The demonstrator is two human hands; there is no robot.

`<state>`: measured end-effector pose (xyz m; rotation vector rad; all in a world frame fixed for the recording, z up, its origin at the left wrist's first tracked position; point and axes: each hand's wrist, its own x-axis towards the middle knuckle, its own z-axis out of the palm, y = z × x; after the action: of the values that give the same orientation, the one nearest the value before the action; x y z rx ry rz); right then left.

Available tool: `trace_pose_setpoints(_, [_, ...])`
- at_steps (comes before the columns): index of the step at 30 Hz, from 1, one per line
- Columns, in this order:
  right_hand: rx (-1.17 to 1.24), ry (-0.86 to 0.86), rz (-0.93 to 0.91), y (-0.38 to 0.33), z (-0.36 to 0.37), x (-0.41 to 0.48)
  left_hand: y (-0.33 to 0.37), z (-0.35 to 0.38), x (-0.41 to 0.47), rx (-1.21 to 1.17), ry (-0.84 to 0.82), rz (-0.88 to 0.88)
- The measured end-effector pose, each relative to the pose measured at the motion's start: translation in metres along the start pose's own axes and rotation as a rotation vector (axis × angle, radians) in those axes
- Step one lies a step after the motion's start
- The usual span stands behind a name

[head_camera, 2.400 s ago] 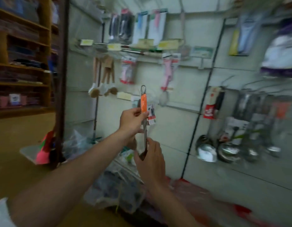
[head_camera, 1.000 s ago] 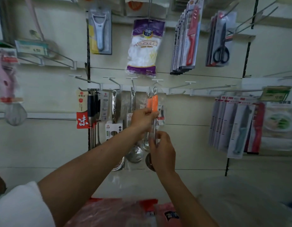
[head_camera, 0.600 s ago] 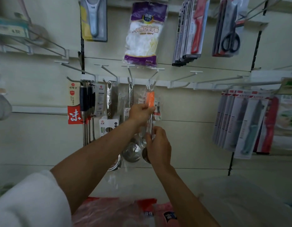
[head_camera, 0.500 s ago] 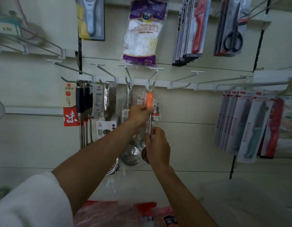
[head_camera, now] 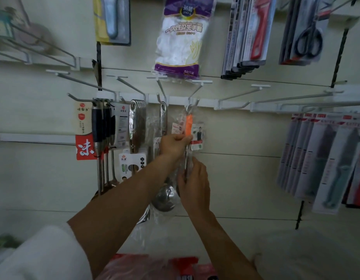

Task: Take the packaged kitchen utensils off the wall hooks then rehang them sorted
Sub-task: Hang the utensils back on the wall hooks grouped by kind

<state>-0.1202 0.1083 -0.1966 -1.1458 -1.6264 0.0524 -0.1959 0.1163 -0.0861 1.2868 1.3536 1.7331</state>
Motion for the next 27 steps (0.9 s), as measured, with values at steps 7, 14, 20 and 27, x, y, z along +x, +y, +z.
trace_pose_setpoints(7, [-0.037, 0.153, -0.172, -0.04, -0.025, -0.011, 0.013, -0.088, -0.071, 0.423, -0.068, 0.517])
trace_pose_setpoints(14, [0.006, 0.033, -0.352, -0.149, -0.016, -0.042, 0.014, -0.252, -0.125, 1.119, 0.081, 0.652])
trace_pose_setpoints(20, [0.104, -0.04, -0.468, -0.261, 0.021, -0.101, 0.045, -0.399, -0.183, 1.285, 0.28, 0.525])
trace_pose_setpoints(27, [0.258, -0.124, -0.623, -0.404, 0.076, -0.197, 0.069, -0.557, -0.277, 1.42, 0.44, 0.408])
